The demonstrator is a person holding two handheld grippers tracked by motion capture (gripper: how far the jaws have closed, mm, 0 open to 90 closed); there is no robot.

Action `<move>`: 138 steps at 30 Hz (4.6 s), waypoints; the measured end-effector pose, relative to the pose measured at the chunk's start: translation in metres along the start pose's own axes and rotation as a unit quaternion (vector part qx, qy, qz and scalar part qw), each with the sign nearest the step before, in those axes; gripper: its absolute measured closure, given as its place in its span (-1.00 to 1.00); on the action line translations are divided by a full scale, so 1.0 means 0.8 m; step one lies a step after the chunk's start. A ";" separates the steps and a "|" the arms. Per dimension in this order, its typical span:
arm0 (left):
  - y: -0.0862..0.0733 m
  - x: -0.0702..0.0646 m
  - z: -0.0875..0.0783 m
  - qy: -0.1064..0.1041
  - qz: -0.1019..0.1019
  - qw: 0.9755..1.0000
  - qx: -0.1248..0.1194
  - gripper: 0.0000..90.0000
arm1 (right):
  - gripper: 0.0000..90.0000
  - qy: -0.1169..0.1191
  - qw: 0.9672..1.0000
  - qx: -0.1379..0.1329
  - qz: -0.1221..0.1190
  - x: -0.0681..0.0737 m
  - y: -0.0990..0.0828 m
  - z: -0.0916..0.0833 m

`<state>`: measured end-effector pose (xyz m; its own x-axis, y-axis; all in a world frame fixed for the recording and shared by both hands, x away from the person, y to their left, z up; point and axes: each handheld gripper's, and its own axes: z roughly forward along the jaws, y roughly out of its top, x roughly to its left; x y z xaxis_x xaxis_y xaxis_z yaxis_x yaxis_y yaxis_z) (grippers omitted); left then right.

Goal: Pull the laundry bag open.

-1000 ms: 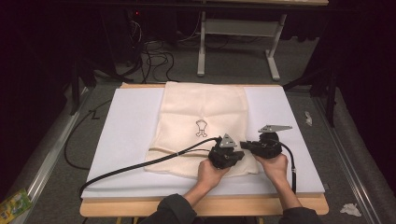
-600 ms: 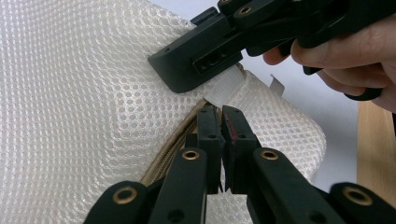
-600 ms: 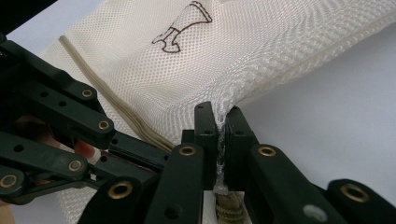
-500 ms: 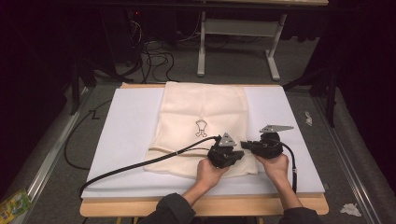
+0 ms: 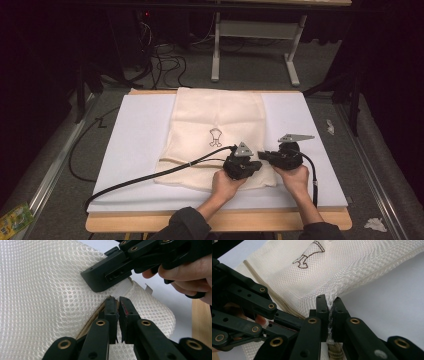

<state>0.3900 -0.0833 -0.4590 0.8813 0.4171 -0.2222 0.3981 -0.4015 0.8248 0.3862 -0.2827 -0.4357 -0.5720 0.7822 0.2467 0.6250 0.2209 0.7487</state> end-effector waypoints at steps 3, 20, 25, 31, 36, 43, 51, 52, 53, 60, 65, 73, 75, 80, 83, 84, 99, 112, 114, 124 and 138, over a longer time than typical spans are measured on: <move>-0.001 0.000 0.001 0.000 -0.001 1.000 0.001 0.90 | 0.95 0.000 1.000 -0.001 -0.001 0.000 0.000 0.001; 0.003 -0.003 -0.009 0.006 0.015 1.000 0.012 0.94 | 0.96 0.001 1.000 0.008 -0.015 0.001 0.000 0.000; 0.004 -0.005 -0.012 0.011 0.022 1.000 0.013 0.94 | 0.96 0.002 1.000 0.009 -0.016 0.001 0.000 -0.001; 0.004 -0.004 -0.013 0.013 0.023 1.000 0.017 0.94 | 0.96 0.002 1.000 0.012 -0.017 0.000 -0.001 0.000; 0.004 -0.005 -0.015 0.019 0.029 0.999 0.019 0.94 | 0.96 0.003 1.000 0.011 -0.018 -0.001 -0.002 -0.001; 0.004 -0.004 -0.018 0.028 0.034 0.999 0.023 0.94 | 0.96 0.001 1.000 0.011 -0.013 -0.004 -0.003 -0.003; 0.004 -0.003 -0.022 0.027 0.031 0.999 0.019 0.94 | 0.96 0.003 1.000 0.008 -0.013 -0.004 -0.002 -0.003; 0.004 -0.003 -0.023 0.028 0.031 0.999 0.019 0.94 | 0.96 0.003 1.000 0.008 -0.013 -0.004 -0.003 -0.003; 0.004 -0.003 -0.023 0.029 0.032 0.999 0.019 0.94 | 0.96 0.003 1.000 0.008 -0.013 -0.004 -0.003 -0.003; 0.002 0.001 -0.031 0.031 0.028 0.999 0.015 0.94 | 0.96 0.003 1.000 0.009 -0.013 -0.004 -0.002 -0.003; 0.002 0.000 -0.034 0.035 0.035 0.999 0.012 0.94 | 0.96 0.003 1.000 0.008 -0.012 -0.004 -0.002 -0.002; 0.002 0.001 -0.037 0.038 0.043 0.998 0.014 0.94 | 0.96 0.001 1.000 0.012 -0.018 -0.003 -0.002 -0.002; 0.002 0.001 -0.037 0.040 0.044 0.998 0.014 0.94 | 0.96 0.001 1.000 0.012 -0.018 -0.003 -0.002 -0.002; 0.003 0.003 -0.039 0.044 0.048 0.998 0.019 0.94 | 0.96 0.001 1.000 0.011 -0.018 -0.007 -0.002 -0.003; 0.003 0.005 -0.040 0.045 0.046 0.998 0.017 0.94 | 0.96 -0.001 1.000 0.011 -0.019 -0.007 -0.002 -0.004; 0.002 0.006 -0.041 0.044 0.044 0.998 0.016 0.94 | 0.96 -0.001 1.000 0.013 -0.017 -0.007 -0.002 -0.004; -0.001 0.011 -0.049 0.047 0.038 0.998 0.011 0.94 | 0.96 0.001 1.000 0.013 -0.017 -0.007 -0.002 -0.002; -0.004 0.014 -0.054 0.048 0.036 0.998 0.007 0.94 | 0.96 -0.001 1.000 0.014 -0.023 -0.006 -0.002 -0.002; -0.003 0.014 -0.055 0.048 0.036 0.998 0.008 0.94 | 0.96 -0.001 1.000 0.014 -0.022 -0.006 -0.002 -0.001; -0.005 0.018 -0.062 0.051 0.032 0.998 0.004 0.94 | 0.96 -0.004 1.000 0.014 -0.022 -0.006 -0.003 -0.002; -0.005 0.020 -0.070 0.053 0.033 0.998 0.002 0.94 | 0.96 -0.003 1.000 0.014 -0.023 -0.007 -0.003 -0.002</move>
<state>0.3881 -0.0299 -0.4366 0.8739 0.4734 -0.1104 0.3409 -0.4350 0.8334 0.3869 -0.2883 -0.4376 -0.5972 0.7742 0.2095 0.6132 0.2724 0.7414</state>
